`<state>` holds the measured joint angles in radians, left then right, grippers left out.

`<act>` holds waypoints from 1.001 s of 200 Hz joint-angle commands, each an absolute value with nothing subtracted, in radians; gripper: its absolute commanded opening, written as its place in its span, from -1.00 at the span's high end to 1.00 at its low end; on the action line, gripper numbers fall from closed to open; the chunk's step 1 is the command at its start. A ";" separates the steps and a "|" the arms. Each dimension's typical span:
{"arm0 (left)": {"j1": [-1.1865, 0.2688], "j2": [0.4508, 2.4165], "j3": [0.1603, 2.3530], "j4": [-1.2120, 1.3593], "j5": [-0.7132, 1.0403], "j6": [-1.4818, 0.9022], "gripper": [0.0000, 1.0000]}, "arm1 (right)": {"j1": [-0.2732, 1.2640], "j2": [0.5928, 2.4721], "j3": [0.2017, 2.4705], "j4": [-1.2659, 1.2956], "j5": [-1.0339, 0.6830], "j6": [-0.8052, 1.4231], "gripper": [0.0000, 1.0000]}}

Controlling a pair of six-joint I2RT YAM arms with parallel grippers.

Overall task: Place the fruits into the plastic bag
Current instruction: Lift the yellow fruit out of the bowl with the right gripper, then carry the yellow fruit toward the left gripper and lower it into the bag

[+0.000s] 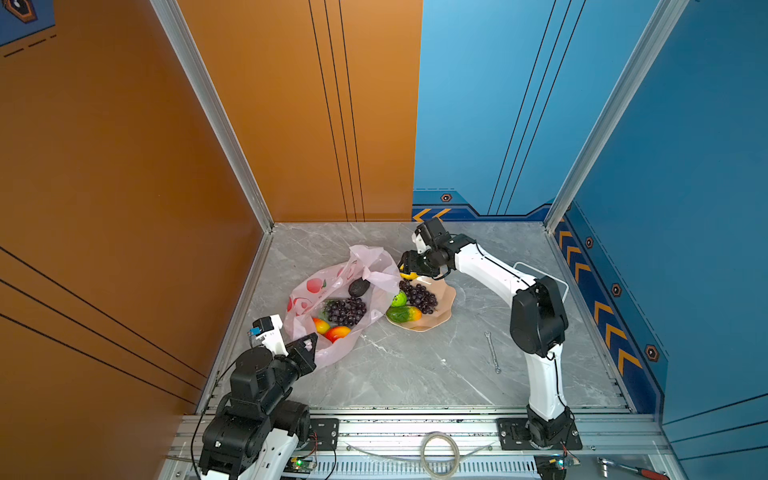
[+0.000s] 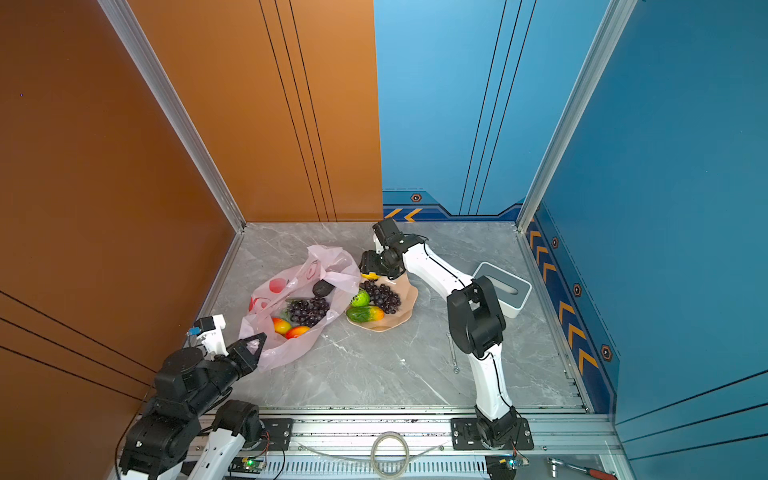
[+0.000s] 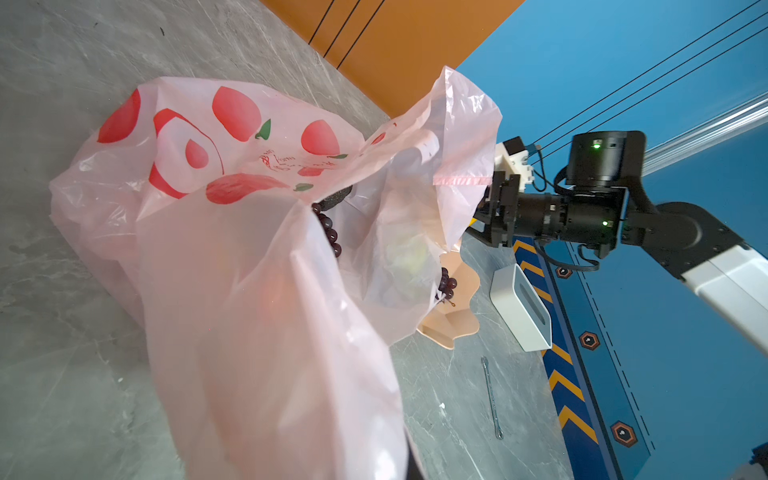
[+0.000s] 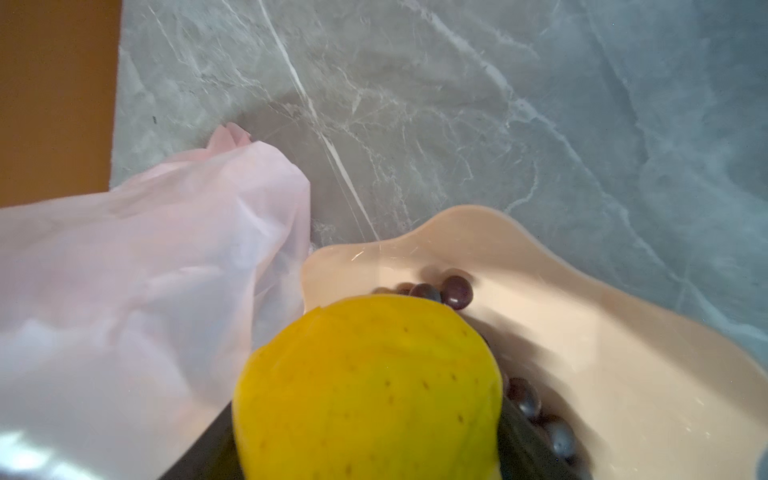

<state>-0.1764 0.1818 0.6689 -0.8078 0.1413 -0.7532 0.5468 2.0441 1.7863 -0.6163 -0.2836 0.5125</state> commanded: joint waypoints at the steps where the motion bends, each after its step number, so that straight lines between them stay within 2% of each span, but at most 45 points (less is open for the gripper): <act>1: -0.168 0.173 0.664 -0.770 0.162 -0.768 1.00 | 0.531 1.959 1.729 -0.637 -0.269 0.492 -0.38; 67: -0.168 0.174 0.655 -0.751 0.199 -0.781 1.00 | 0.520 1.674 1.578 -0.625 -0.291 0.505 -0.38; 120: -0.169 0.174 0.640 -0.731 0.228 -0.797 1.00 | 0.603 1.506 1.556 -0.565 -0.394 0.563 -0.40; 161: -0.168 0.175 0.635 -0.709 0.244 -0.813 1.00 | 0.710 1.535 1.568 -0.420 -0.549 0.665 -0.40; 200: -0.168 0.177 0.631 -0.696 0.250 -0.823 1.00 | 0.846 1.668 1.650 -0.409 -0.558 0.669 -0.40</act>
<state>-0.1764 0.1818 0.6403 -0.7296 0.2222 -0.8124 0.7910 1.5887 1.5993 -0.4500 -0.5159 0.6449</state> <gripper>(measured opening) 0.045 0.702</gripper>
